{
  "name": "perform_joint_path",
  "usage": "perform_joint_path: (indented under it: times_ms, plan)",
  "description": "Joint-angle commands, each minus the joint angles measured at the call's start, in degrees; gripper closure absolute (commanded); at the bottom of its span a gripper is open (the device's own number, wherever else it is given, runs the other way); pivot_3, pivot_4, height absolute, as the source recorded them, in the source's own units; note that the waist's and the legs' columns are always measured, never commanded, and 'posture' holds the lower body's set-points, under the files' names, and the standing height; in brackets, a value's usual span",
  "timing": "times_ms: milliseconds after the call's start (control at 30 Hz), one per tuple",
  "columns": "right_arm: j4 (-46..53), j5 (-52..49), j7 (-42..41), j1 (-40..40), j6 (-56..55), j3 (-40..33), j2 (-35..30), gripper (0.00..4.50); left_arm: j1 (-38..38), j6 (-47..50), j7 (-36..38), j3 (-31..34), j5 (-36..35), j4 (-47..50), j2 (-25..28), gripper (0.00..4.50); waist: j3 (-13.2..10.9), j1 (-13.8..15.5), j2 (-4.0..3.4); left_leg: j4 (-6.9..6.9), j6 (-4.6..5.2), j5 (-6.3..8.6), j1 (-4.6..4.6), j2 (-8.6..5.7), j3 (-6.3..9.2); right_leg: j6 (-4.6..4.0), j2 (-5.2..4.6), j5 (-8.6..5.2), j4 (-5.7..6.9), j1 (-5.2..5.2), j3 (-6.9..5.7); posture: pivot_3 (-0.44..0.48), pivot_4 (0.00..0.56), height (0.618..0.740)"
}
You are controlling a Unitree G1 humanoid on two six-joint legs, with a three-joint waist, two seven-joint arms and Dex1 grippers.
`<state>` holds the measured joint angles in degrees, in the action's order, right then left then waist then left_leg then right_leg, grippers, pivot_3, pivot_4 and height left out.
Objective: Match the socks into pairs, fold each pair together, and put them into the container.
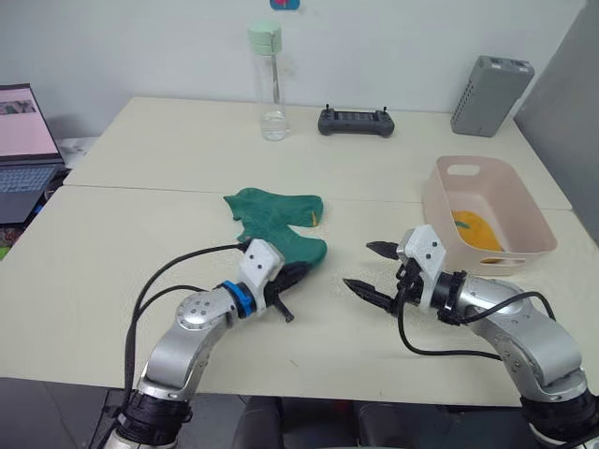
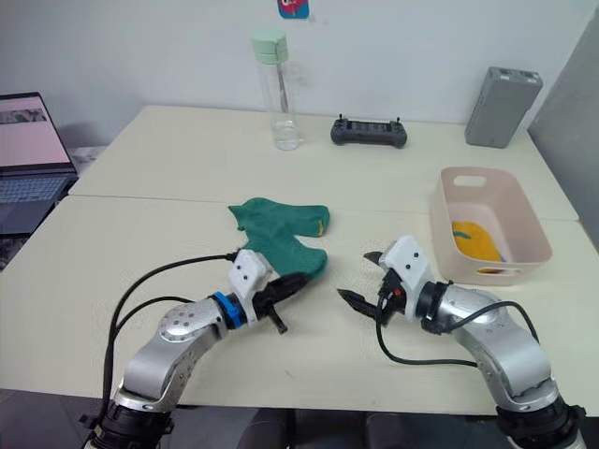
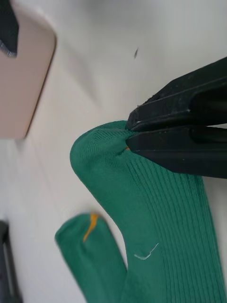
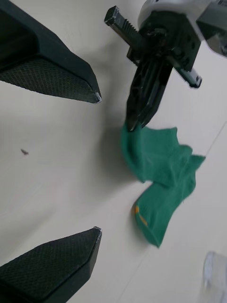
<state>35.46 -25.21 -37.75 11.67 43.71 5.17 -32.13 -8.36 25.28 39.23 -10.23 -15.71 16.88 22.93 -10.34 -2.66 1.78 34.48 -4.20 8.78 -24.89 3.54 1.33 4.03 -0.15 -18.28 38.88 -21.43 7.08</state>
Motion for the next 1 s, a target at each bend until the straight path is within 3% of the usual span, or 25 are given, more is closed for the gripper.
perform_joint_path:
  times_ms: [33,67,167,233,333,400,533,733,900,967,1000]
  plan:
    - [3.8,-3.3,-1.7,0.5,1.3,-3.2,-2.5,0.00,-2.3,4.5,1.1,-4.0,-2.4,2.2,-2.3,4.48,0.0,0.0,0.04,0.04,0.00,0.00,0.00,0.00,-0.02,0.00,0.00,0.00,-0.02,0.01,0.02,0.000,0.150,0.740]
    - [3.7,-3.6,-1.8,0.4,1.5,-3.8,-3.2,0.00,-3.1,5.4,1.3,-4.0,-2.7,1.6,-2.5,4.48,0.0,0.0,0.06,0.05,0.00,0.00,-0.01,0.00,-0.02,0.00,0.00,0.00,-0.02,0.01,0.02,0.000,0.150,0.740]
    - [3.1,-4.2,-1.4,-0.8,1.6,-4.9,-4.4,0.00,-3.9,8.8,5.4,-3.9,-5.7,1.6,-0.4,3.89,0.0,-0.3,0.06,0.06,0.01,0.00,0.01,0.05,0.02,0.00,0.07,0.00,0.01,-0.02,0.00,0.000,0.150,0.740]
    - [2.5,-4.2,-0.8,-1.5,1.4,-5.0,-4.3,0.00,-3.8,10.4,7.2,-3.2,-7.4,2.5,1.2,3.26,0.0,-0.8,0.04,0.03,0.01,0.00,0.03,0.10,0.05,-0.08,0.13,-0.04,0.04,-0.03,-0.01,0.000,0.150,0.740]
    - [-0.4,-1.4,3.5,-2.4,1.3,-4.1,-1.9,0.00,-4.1,17.1,9.8,2.7,-14.3,5.1,5.8,2.40,0.0,-0.9,0.06,-0.10,0.01,0.00,0.01,0.10,0.04,0.09,0.13,0.05,0.06,-0.10,-0.02,0.000,0.150,0.740]
    - [-1.9,0.9,6.7,-2.4,1.4,-2.7,-0.2,0.00,-4.7,20.1,10.3,8.0,-18.1,5.2,8.7,2.40,0.0,-1.0,0.07,-0.19,0.01,0.00,0.02,0.15,0.07,0.10,0.17,0.05,0.08,-0.18,-0.06,0.000,0.150,0.740]
    - [-2.5,1.8,9.2,-1.9,3.5,0.7,2.8,0.00,-6.4,16.4,7.9,14.0,-16.5,-1.1,10.8,2.40,0.0,-0.7,0.05,-0.28,0.01,0.00,0.00,0.15,0.06,0.06,0.17,0.03,0.10,-0.28,-0.04,0.000,0.150,0.740]
    - [-4.5,0.6,15.1,-1.0,10.8,2.8,10.8,0.00,-17.2,1.9,6.1,9.7,-3.4,-22.2,10.3,2.40,0.0,-0.1,0.11,-0.28,0.00,-0.01,-0.04,0.10,0.07,0.08,0.15,0.04,0.06,-0.30,-0.09,0.000,0.150,0.740]
    - [-8.4,4.6,15.6,0.0,10.2,6.9,9.6,0.00,-21.5,-5.8,9.6,4.4,3.2,-32.8,9.5,2.40,0.0,-0.2,0.11,-0.28,0.00,0.00,-0.13,0.06,-0.03,0.05,0.08,0.12,0.00,-0.31,-0.03,0.000,0.150,0.740]
    - [-8.5,4.1,15.4,0.2,10.3,6.3,10.1,0.40,-21.9,-6.0,11.0,4.1,3.4,-34.3,9.6,2.36,0.0,-0.2,0.12,-0.40,0.00,0.00,-0.12,0.09,0.00,0.00,0.13,0.09,0.05,-0.36,-0.06,0.000,0.150,0.740]
    - [-8.2,3.9,15.3,0.2,10.3,6.1,10.1,0.63,-22.0,-6.2,11.1,4.3,3.6,-34.7,9.8,2.55,0.0,-0.3,0.12,-0.41,0.00,0.00,-0.12,0.14,0.04,-0.03,0.18,0.08,0.08,-0.37,-0.09,0.000,0.150,0.740]
